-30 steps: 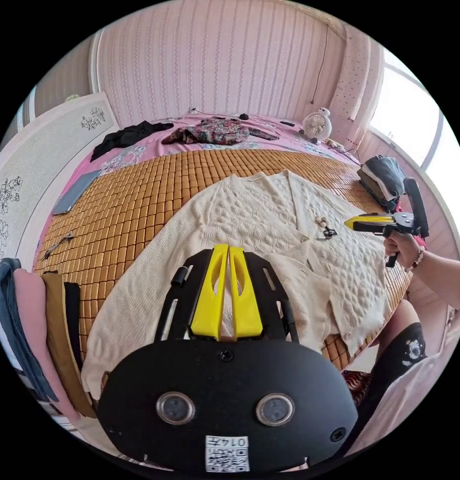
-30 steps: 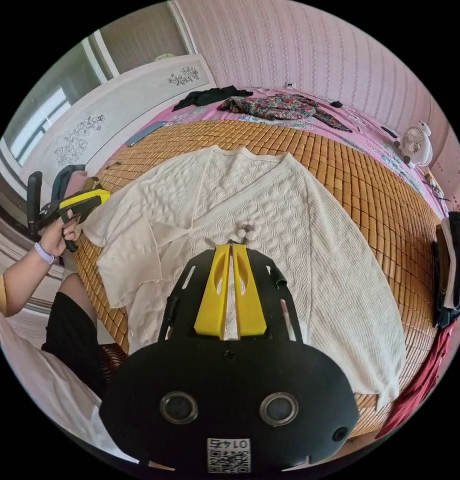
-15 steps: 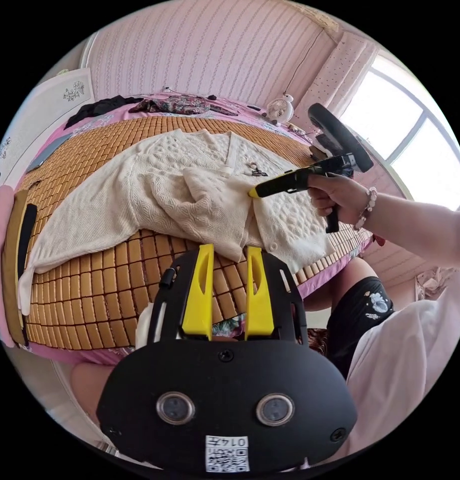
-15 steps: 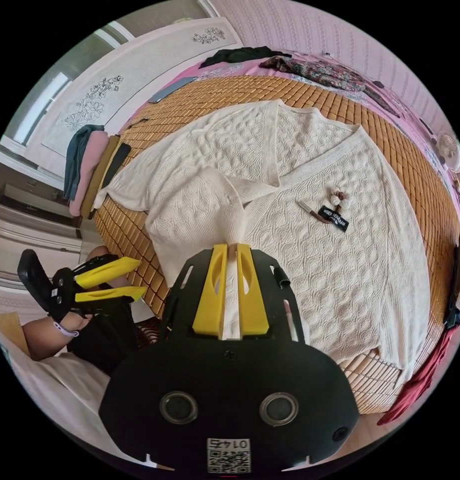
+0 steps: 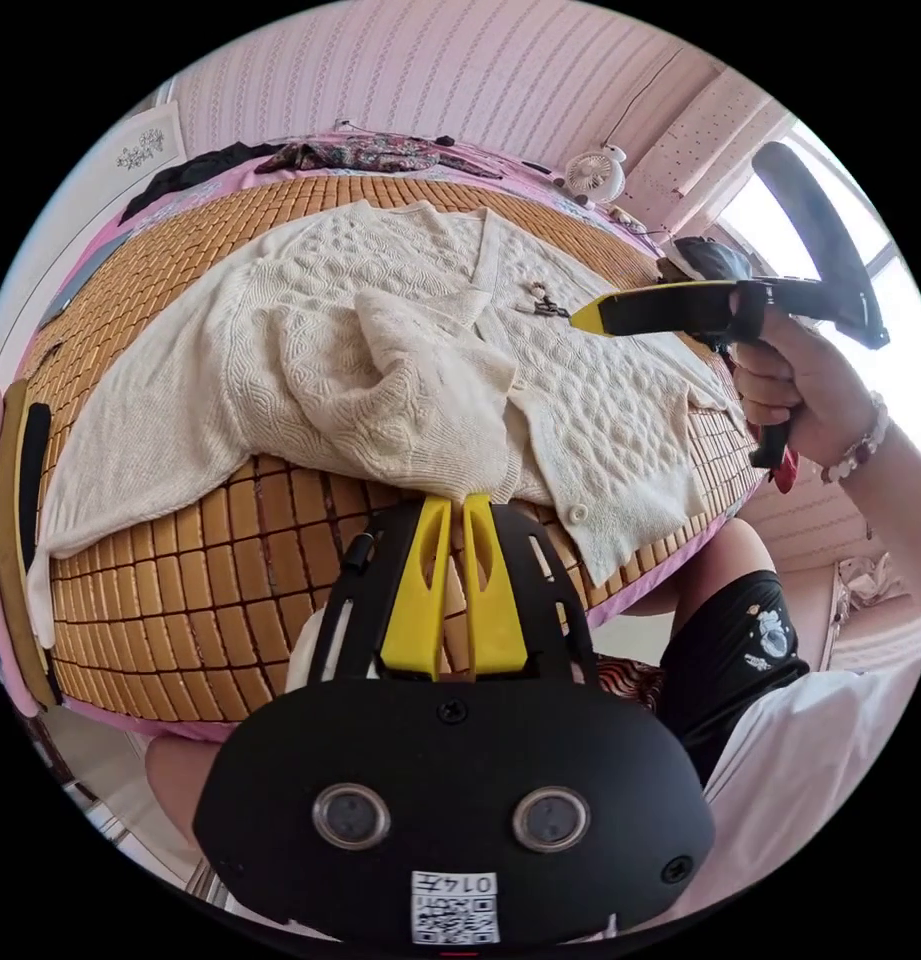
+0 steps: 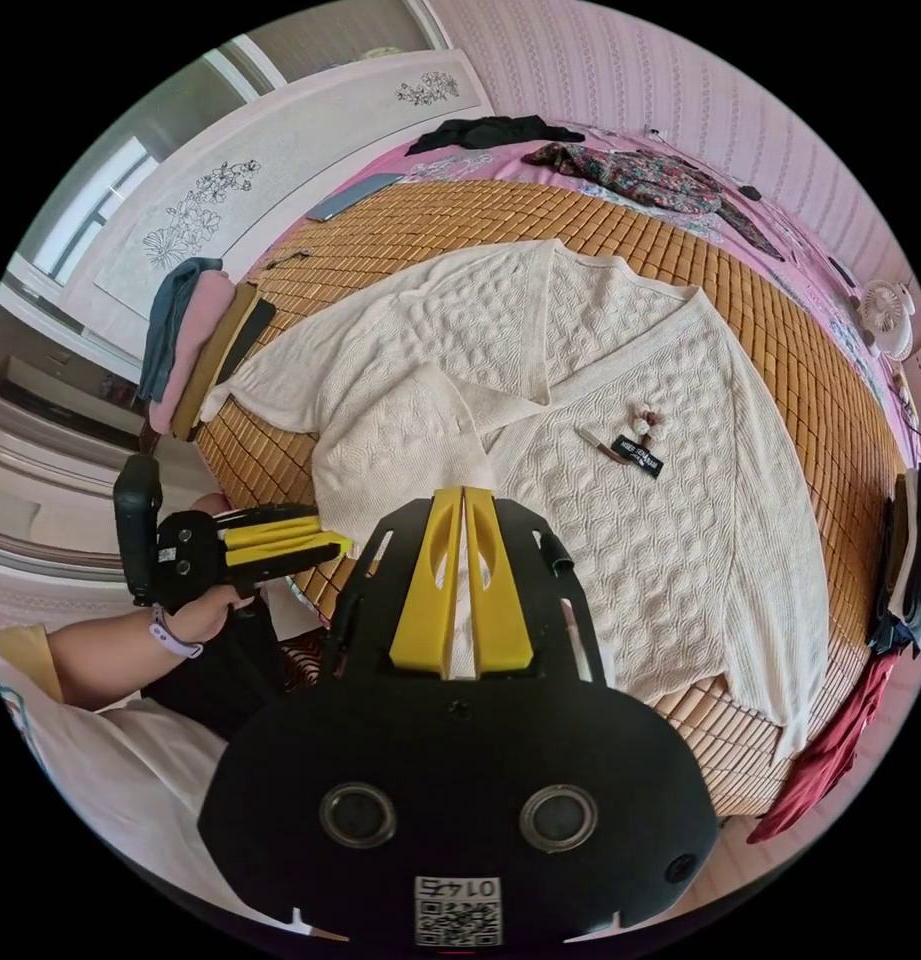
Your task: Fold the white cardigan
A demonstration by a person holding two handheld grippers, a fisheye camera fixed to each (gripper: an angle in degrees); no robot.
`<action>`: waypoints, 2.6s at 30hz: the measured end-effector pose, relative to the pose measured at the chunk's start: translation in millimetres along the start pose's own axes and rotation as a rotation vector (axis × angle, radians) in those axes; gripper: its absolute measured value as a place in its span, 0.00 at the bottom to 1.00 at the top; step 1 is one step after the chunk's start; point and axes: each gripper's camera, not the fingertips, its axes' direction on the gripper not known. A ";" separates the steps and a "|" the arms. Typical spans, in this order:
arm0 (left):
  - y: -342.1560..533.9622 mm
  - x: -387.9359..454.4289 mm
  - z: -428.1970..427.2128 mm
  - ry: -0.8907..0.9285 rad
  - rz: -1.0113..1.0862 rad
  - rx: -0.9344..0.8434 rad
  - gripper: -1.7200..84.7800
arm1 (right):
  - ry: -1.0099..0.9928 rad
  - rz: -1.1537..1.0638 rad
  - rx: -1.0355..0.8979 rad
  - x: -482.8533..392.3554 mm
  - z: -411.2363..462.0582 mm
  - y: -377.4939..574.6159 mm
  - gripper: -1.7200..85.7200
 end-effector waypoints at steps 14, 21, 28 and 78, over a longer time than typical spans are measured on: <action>52.6 -90.3 -69.0 0.045 -0.064 -0.047 0.01 | -0.052 -0.092 -0.078 -38.9 5.7 78.2 0.05; 53.5 -96.4 -69.3 0.044 -0.103 -0.069 0.01 | -0.123 -0.138 -0.075 -74.3 13.3 89.2 0.08; 53.6 -93.4 -72.7 0.051 -0.089 -0.029 0.02 | -0.052 -0.282 -0.107 -135.3 37.0 67.8 0.09; -14.7 -147.5 -29.4 -0.038 -0.178 -0.205 0.05 | 0.538 0.783 -0.020 361.8 -131.9 54.3 0.04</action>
